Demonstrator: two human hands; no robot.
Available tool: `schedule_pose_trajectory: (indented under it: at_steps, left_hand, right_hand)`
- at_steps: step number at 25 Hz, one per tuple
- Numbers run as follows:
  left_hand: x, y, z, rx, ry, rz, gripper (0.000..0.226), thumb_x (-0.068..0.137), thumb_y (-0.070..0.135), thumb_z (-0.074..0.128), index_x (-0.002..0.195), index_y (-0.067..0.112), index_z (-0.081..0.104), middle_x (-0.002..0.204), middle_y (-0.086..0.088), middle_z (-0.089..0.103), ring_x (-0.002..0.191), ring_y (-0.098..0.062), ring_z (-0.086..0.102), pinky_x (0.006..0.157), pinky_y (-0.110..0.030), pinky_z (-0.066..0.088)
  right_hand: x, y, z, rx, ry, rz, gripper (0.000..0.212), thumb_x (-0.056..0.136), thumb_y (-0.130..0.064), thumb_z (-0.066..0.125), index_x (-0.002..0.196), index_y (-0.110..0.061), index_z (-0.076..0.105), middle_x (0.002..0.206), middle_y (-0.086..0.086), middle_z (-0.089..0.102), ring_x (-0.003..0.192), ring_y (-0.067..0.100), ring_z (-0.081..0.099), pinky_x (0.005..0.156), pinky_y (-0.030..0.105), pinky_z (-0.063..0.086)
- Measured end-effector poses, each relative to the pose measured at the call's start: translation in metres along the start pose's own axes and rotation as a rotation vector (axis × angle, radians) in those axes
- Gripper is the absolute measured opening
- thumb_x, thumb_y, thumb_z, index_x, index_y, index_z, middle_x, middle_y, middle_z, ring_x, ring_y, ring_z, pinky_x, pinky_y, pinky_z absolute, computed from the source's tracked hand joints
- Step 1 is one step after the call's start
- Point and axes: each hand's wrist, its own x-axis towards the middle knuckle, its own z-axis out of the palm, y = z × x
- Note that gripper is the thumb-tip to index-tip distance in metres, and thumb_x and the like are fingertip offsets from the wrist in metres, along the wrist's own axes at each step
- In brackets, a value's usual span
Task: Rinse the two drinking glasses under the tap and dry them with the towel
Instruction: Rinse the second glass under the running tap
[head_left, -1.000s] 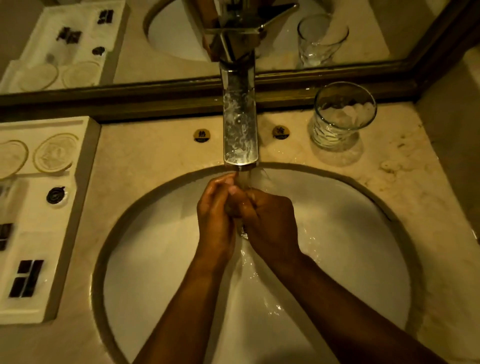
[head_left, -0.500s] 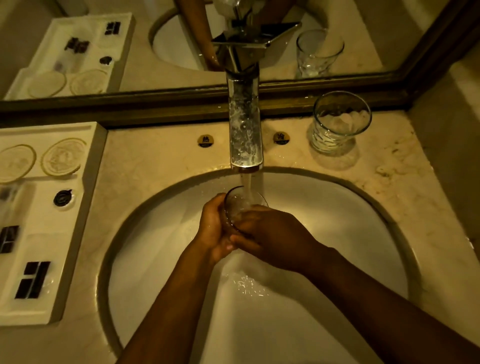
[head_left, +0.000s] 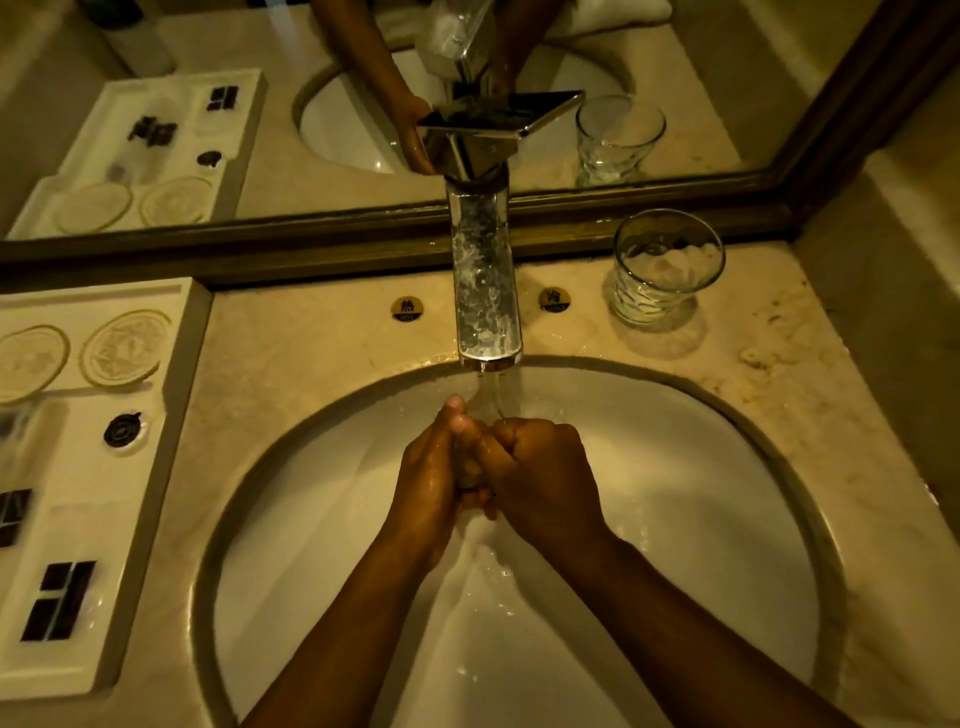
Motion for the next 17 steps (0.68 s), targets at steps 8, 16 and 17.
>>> schedule_pose_trajectory:
  at_steps: [8,16,17]
  left_hand:
    - [0.008,0.004,0.002,-0.376,0.084,0.017,0.029,0.098,0.032,0.054,0.089,0.01,0.07,0.077,-0.006,0.071,0.075,-0.018,0.069,0.075,-0.031,0.055]
    - [0.009,0.029,-0.013,-0.156,-0.102,-0.254,0.036,0.07,0.041,0.066,0.08,0.01,0.08,0.085,-0.013,0.073,0.083,-0.028,0.07,0.082,-0.04,0.047]
    - [0.009,0.032,-0.012,-0.156,-0.095,-0.249,0.033,0.075,0.04,0.064,0.078,0.011,0.08,0.084,-0.013,0.074,0.082,-0.028,0.07,0.081,-0.04,0.049]
  right_hand:
    - [-0.003,-0.008,0.004,-0.112,-0.075,-0.211,0.036,0.098,-0.046,0.047,0.092,-0.022,0.073,0.08,-0.001,0.073,0.071,0.012,0.067,0.069,0.032,0.055]
    - [-0.006,-0.003,-0.028,-0.555,-0.279,-0.637,0.019,0.09,-0.045,0.062,0.104,-0.035,0.071,0.099,-0.013,0.073,0.089,0.007,0.066,0.075,0.018,0.037]
    - [-0.005,-0.003,-0.028,-0.551,-0.276,-0.641,0.018,0.09,-0.044,0.063,0.104,-0.035,0.07,0.103,-0.013,0.072,0.093,0.006,0.065,0.079,0.02,0.036]
